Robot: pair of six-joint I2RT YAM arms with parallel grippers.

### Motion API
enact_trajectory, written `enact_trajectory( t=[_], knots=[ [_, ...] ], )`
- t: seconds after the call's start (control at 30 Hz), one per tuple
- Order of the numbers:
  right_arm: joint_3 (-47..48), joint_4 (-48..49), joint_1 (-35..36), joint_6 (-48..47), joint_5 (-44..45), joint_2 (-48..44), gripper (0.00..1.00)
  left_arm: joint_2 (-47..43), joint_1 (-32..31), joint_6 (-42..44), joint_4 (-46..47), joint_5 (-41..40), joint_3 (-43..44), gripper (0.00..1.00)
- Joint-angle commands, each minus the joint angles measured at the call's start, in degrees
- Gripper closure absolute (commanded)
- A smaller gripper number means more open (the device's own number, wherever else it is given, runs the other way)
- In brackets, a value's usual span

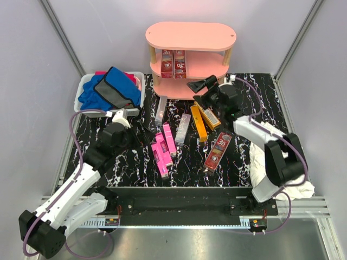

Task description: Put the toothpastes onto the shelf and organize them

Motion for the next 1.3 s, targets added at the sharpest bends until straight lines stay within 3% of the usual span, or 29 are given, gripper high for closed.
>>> enact_trajectory(
  t=[0.0, 0.37, 0.57, 0.87, 1.27],
  knots=[
    [-6.61, -5.24, 0.18, -6.78, 3.70, -11.64, 0.00, 0.82, 0.17, 2.41, 1.83, 3.23, 2.37, 0.01],
    [-24.10, -29.06, 0.09, -15.49, 15.64, -43.43, 0.00, 7.68, -0.35, 5.66, 1.39, 9.04, 7.02, 0.01],
    [-27.98, -41.81, 0.09, -16.46, 19.00, -56.02, 0.02, 15.14, -7.55, 6.98, 1.66, 5.45, 12.20, 0.01],
    [-28.15, -48.15, 0.09, -15.84, 19.17, -60.70, 0.02, 34.72, -21.17, 9.18, 2.62, 0.26, 24.15, 0.01],
    [-24.74, -53.24, 0.18, -15.49, 20.14, -66.76, 0.02, 60.58, -29.35, 11.46, 0.61, -2.12, 45.51, 0.01]
  ],
)
